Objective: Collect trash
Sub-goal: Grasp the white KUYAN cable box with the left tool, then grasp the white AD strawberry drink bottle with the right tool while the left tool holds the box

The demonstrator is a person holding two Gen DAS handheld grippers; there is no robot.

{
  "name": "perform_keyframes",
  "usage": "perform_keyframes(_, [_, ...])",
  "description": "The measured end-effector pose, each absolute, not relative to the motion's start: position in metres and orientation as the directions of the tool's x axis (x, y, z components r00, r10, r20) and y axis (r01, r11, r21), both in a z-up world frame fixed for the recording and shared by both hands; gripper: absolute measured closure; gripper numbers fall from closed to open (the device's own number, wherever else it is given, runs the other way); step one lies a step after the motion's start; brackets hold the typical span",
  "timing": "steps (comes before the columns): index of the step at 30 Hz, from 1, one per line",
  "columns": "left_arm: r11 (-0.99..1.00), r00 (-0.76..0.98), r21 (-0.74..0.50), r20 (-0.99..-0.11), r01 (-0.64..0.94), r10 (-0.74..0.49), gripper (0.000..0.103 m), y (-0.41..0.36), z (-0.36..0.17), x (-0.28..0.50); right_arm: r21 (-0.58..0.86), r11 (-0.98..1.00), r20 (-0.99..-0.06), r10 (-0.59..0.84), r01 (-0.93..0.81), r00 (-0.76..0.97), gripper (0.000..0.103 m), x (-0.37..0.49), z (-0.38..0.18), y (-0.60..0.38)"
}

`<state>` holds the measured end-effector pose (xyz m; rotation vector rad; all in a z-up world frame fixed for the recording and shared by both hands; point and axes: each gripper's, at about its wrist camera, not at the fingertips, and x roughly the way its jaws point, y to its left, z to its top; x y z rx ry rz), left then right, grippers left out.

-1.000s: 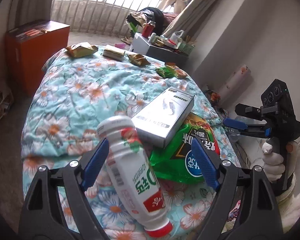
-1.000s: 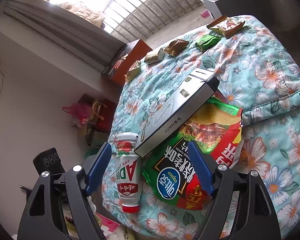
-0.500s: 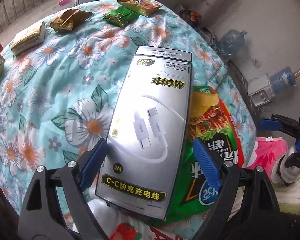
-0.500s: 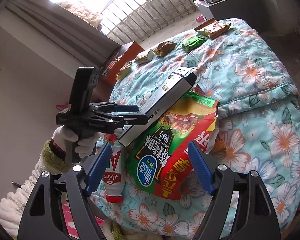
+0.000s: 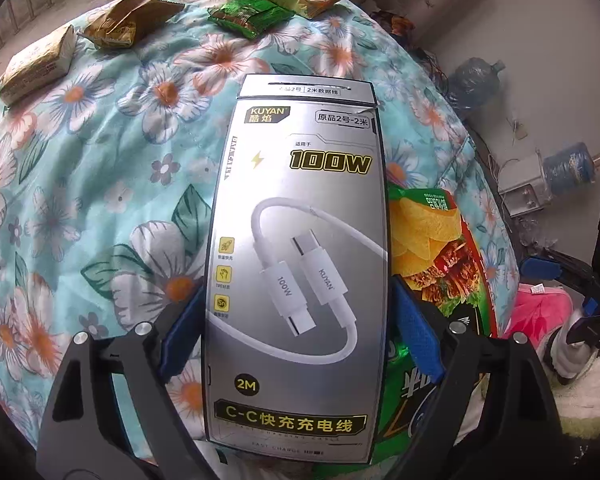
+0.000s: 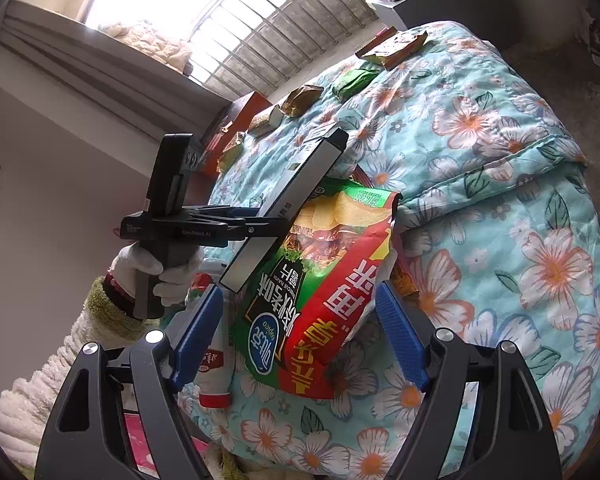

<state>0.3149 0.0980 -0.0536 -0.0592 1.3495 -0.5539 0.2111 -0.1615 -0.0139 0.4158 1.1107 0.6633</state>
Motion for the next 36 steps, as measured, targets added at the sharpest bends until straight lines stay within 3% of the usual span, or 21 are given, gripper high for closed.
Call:
perform_keyframes(10, [0.890,0.382,-0.363,-0.808,0.277,-0.449,0.022,0.124,0.018,0.299,0.611,0.738,-0.662,0.675,-0.286,0.326,0.027,0.188,0.001,-0.178])
perform_keyframes(15, [0.887,0.539,-0.414,-0.708,0.207,-0.456,0.022,0.167,0.068,0.241,0.617,0.716,-0.636,0.698,-0.327,0.328,0.027,0.170,0.012,-0.175])
perform_keyframes(18, [0.903,0.612,-0.412,-0.684,0.123,-0.396,0.022,0.198,0.080,0.190,0.621,0.699,-0.632,0.714,-0.354,0.301,0.027,0.162,0.013,-0.164])
perform_keyframes(24, [0.908,0.626,-0.371,-0.759,-0.193,-0.177,0.022,0.254,0.042,0.087,0.640,0.646,-0.633,0.750,-0.416,0.191,0.027,0.154,0.003,-0.118])
perform_keyframes(27, [0.872,0.602,-0.382,-0.787,-0.306,-0.134,0.022,0.266,0.009,0.047,0.649,0.612,-0.641,0.760,-0.452,0.109,0.027,0.150,-0.008,-0.081])
perform_keyframes(32, [0.884,0.565,-0.293,-0.824,-0.364,-0.041,0.022,0.240,-0.031,0.021,0.643,0.589,-0.671,0.742,-0.489,0.011,0.027,0.148,-0.028,-0.025])
perform_keyframes(36, [0.909,0.530,-0.220,-0.848,-0.353,0.001,0.021,0.224,-0.050,0.014,0.618,0.615,-0.701,0.713,-0.490,0.011,0.034,0.155,-0.040,-0.002])
